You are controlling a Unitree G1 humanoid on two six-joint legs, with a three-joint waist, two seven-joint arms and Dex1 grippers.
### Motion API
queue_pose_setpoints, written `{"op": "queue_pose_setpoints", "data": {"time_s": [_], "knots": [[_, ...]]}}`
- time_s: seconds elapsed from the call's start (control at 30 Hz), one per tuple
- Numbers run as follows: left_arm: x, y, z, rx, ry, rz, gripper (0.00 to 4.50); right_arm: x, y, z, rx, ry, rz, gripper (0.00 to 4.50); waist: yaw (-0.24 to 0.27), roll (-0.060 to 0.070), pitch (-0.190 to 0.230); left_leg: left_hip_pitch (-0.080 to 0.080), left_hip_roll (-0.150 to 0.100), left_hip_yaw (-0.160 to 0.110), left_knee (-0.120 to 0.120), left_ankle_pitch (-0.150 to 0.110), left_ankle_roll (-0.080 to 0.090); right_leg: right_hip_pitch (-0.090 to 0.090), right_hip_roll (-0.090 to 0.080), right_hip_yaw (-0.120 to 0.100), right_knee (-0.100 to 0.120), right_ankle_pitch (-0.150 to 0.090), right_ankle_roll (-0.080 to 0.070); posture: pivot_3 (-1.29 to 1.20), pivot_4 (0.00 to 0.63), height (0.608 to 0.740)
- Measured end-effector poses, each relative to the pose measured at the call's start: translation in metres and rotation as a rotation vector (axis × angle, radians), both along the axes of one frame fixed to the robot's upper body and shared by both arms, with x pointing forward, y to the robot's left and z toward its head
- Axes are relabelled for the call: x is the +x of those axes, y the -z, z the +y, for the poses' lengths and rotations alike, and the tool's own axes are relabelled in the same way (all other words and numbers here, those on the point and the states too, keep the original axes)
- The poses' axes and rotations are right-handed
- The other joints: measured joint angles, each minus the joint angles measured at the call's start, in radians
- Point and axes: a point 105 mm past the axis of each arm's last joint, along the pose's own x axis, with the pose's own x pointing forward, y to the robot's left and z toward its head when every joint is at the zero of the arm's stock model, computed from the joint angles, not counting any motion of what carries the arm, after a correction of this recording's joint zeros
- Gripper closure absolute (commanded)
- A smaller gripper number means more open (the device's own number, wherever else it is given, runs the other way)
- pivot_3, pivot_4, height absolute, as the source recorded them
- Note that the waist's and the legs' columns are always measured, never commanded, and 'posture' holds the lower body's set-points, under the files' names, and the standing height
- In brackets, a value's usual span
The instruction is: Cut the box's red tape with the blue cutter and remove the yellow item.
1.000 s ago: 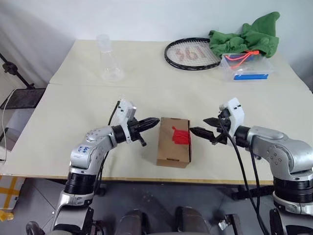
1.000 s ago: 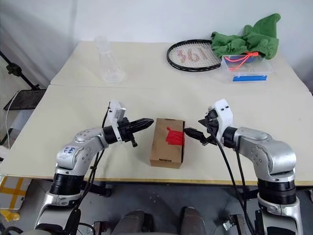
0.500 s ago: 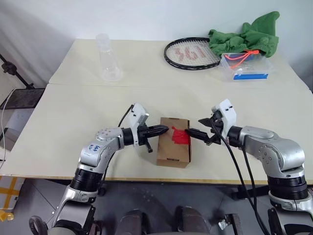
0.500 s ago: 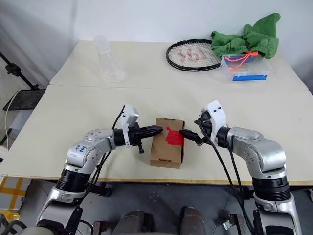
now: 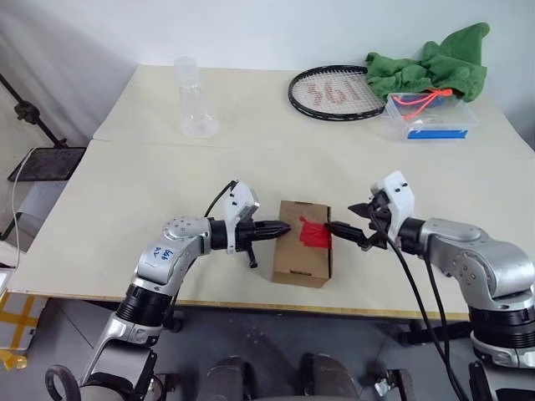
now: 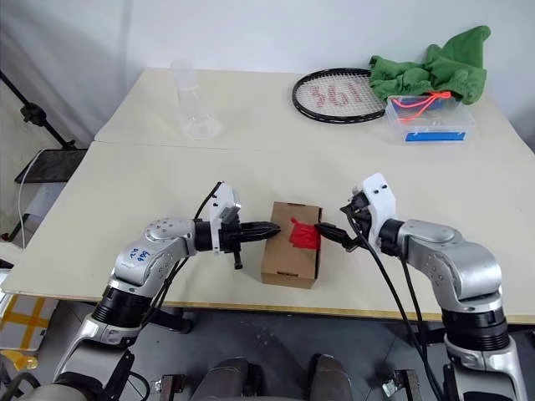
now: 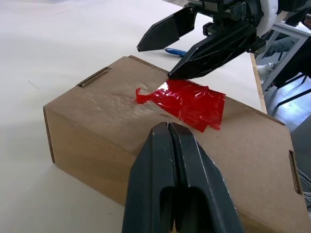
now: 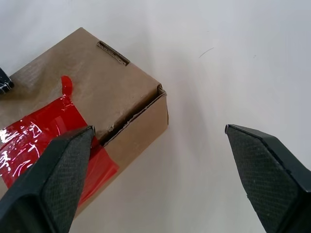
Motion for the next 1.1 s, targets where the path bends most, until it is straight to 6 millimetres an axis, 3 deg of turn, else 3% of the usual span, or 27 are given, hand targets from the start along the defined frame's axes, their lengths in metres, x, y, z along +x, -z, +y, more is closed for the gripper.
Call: {"op": "queue_pose_setpoints", "data": {"time_s": [0.6,0.97,1.1], "knots": [[0.000,0.005,0.000,0.026,0.024,-0.016,4.50,-0.006,0.000,-0.008,-0.104,-0.018,-0.028,0.03,0.002,0.000,0.000,0.002,0.000,-0.014,0.000,-0.001,0.000,0.014,-0.001,-0.002,-0.013,0.000,0.001,0.00,0.150,0.740],[0.020,-0.006,-0.011,0.077,0.052,-0.095,4.50,-0.004,-0.001,-0.003,-0.122,-0.044,-0.035,0.03,-0.003,0.000,0.000,0.002,0.001,-0.013,-0.001,-0.001,0.000,0.014,0.000,-0.003,-0.014,0.001,0.002,0.00,0.150,0.740],[0.025,-0.008,-0.018,0.199,0.124,-0.156,4.50,-0.004,-0.002,-0.004,-0.145,-0.050,-0.034,0.03,0.001,0.000,0.000,0.002,0.000,-0.013,0.000,-0.001,0.000,0.015,0.000,-0.004,-0.014,0.001,0.002,0.00,0.150,0.740]]}}
